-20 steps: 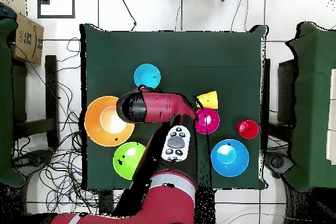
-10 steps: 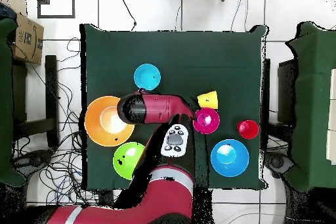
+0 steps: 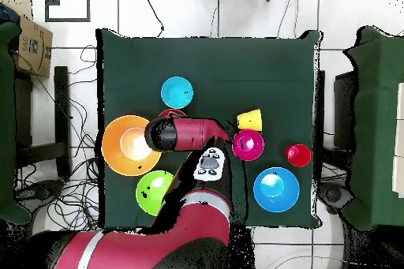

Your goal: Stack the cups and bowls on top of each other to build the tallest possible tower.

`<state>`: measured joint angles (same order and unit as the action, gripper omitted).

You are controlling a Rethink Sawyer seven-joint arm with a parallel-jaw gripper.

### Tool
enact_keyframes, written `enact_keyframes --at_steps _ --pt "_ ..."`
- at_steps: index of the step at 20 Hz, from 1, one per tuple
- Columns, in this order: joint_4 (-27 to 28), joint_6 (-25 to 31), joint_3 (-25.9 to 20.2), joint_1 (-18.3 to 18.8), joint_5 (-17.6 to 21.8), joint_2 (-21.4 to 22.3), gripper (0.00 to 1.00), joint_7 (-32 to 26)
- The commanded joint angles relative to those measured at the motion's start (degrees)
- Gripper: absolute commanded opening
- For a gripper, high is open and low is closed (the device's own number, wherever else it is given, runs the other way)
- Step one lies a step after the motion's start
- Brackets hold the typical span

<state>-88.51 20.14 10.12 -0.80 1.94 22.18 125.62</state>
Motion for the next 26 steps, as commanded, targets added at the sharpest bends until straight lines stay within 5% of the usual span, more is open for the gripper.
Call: enact_keyframes --at_steps 1,20,21,26 --pt "1.6 -3.7 -6.8 -0.4 2.7 -4.4 1.00 1.4" --pt "4.3 -5.4 -6.9 0.3 3.1 -8.0 1.00 0.3" --pt "4.5 -5.4 -6.4 0.0 3.2 -8.1 0.00 0.4" --pt "5.0 -4.4 -5.2 -0.6 3.1 -8.3 0.00 0.7"
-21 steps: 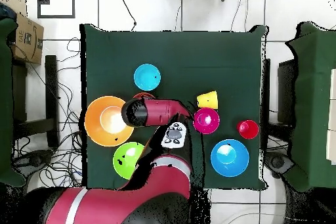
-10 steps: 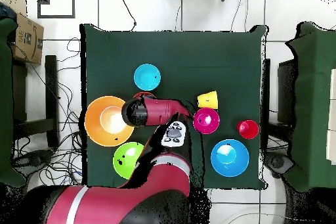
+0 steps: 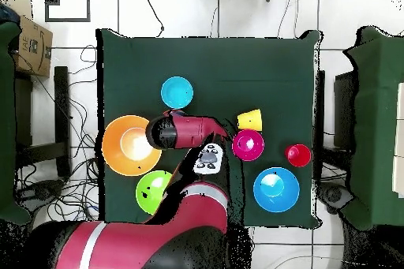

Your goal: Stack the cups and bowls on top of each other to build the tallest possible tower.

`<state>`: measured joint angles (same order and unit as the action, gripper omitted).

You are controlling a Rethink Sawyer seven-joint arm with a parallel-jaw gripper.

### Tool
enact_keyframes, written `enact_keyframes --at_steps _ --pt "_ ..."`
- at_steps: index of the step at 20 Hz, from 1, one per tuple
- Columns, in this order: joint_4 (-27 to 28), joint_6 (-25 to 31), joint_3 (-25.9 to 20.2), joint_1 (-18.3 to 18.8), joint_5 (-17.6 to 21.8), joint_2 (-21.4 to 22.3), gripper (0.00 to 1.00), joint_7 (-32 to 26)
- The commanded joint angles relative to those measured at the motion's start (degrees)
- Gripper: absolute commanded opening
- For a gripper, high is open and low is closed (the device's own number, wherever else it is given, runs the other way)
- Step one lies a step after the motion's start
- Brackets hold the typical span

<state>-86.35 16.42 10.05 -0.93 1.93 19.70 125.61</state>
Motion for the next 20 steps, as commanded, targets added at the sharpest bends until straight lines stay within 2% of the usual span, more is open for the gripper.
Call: enact_keyframes --at_steps 1,10,14,16,19,20 --pt "2.9 -0.6 -5.1 -0.4 3.1 -5.9 0.00 0.7" --pt "3.0 -0.3 -4.3 -0.8 3.2 -6.0 0.00 0.8" --pt "2.4 -4.5 -5.0 0.4 3.2 -5.6 0.00 1.7" --pt "-0.6 -3.8 -6.7 2.3 3.2 -1.9 0.00 1.1" --pt "-7.1 1.8 -7.7 3.8 2.4 9.1 0.00 -0.4" --pt "-8.1 2.9 -8.0 4.3 2.1 11.1 0.00 -0.8"
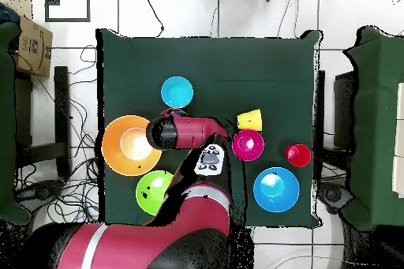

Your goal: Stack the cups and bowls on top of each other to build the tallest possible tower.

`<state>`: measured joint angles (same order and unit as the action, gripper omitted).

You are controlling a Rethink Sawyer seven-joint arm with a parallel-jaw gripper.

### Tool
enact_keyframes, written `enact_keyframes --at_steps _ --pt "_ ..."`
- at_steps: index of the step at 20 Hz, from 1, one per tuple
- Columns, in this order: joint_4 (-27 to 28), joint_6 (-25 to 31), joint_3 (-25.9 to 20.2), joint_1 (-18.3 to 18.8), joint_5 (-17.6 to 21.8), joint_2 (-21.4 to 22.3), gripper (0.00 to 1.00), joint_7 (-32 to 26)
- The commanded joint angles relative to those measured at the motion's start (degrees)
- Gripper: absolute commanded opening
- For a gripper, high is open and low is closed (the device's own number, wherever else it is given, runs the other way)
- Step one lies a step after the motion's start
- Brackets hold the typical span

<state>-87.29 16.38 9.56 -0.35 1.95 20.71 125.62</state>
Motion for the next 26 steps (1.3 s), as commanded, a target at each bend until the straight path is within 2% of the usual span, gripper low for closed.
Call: enact_keyframes --at_steps 1,9,13,18,26 --pt "-8.4 4.5 -8.3 4.8 1.7 13.0 0.00 -1.7" --pt "-11.6 15.7 -11.5 8.9 -0.6 25.8 0.00 -5.0" --pt "-12.8 19.9 -12.8 10.7 -1.1 29.7 0.00 -6.2" --pt "-13.7 21.1 -12.9 10.2 -0.7 31.9 0.00 -4.1" --pt "-12.7 19.0 -9.9 3.7 0.3 30.5 0.00 4.6"
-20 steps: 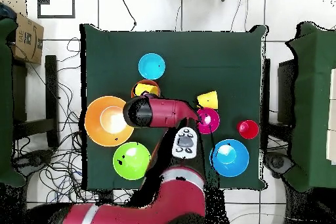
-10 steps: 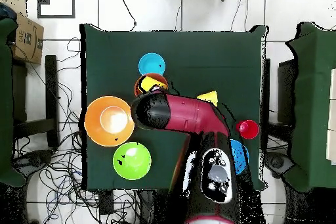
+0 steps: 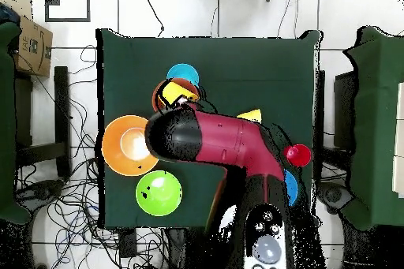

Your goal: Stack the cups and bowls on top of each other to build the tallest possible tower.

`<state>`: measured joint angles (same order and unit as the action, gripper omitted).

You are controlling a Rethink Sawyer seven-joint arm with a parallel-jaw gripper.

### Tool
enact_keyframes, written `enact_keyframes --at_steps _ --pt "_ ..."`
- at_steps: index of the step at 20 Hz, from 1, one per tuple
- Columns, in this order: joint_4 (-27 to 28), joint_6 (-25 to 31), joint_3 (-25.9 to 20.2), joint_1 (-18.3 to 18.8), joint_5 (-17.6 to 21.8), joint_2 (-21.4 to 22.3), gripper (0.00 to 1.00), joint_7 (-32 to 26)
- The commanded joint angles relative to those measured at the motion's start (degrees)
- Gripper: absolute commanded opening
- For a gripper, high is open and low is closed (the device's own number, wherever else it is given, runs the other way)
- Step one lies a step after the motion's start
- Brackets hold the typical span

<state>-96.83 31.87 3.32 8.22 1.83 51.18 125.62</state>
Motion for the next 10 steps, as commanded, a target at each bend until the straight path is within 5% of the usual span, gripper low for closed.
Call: enact_keyframes --at_steps 1,10 --pt "-2.9 3.4 -3.1 -5.7 0.4 -0.4 0.00 5.5" --pt "-2.2 0.6 1.7 -13.1 -0.6 -3.6 0.00 12.7"
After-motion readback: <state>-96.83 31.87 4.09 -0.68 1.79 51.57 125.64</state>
